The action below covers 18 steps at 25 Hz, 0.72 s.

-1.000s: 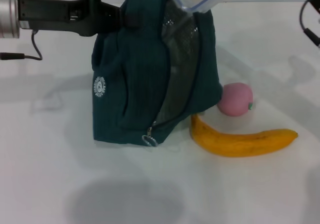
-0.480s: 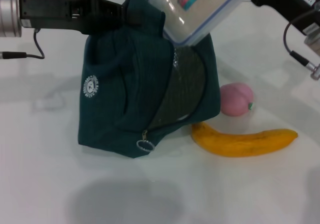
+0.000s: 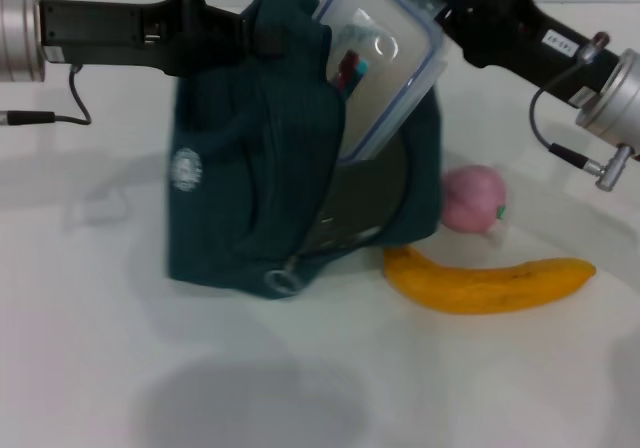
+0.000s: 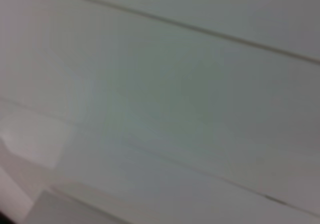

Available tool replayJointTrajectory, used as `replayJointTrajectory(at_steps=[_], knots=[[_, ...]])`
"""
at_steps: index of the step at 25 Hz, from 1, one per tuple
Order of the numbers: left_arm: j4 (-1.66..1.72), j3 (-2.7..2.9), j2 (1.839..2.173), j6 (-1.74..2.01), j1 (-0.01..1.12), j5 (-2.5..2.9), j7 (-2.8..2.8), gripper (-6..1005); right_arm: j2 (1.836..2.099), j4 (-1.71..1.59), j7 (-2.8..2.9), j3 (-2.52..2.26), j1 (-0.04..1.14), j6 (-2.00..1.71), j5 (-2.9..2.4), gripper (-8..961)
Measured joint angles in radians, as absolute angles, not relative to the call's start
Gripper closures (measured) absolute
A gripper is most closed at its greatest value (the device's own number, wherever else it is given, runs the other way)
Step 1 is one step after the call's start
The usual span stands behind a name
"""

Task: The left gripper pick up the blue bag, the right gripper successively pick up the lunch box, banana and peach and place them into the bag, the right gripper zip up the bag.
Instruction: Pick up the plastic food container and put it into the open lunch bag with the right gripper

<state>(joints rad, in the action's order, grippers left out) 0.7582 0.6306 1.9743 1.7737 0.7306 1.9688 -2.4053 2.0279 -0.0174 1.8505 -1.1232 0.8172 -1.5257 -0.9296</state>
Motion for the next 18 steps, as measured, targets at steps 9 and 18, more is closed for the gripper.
replayJointTrajectory(at_steps=[9, 18], knots=[[0.725, 0.632, 1.980, 1.775, 0.727, 1.968, -2.400, 967, 2.028, -0.036, 1.854, -1.213, 0.838, -1.441, -0.930, 859], [0.718, 0.632, 1.973, 1.777, 0.715, 1.969, -2.393, 967, 2.028, -0.143, 1.849, -1.214, 0.790, -1.388, -0.919, 856]])
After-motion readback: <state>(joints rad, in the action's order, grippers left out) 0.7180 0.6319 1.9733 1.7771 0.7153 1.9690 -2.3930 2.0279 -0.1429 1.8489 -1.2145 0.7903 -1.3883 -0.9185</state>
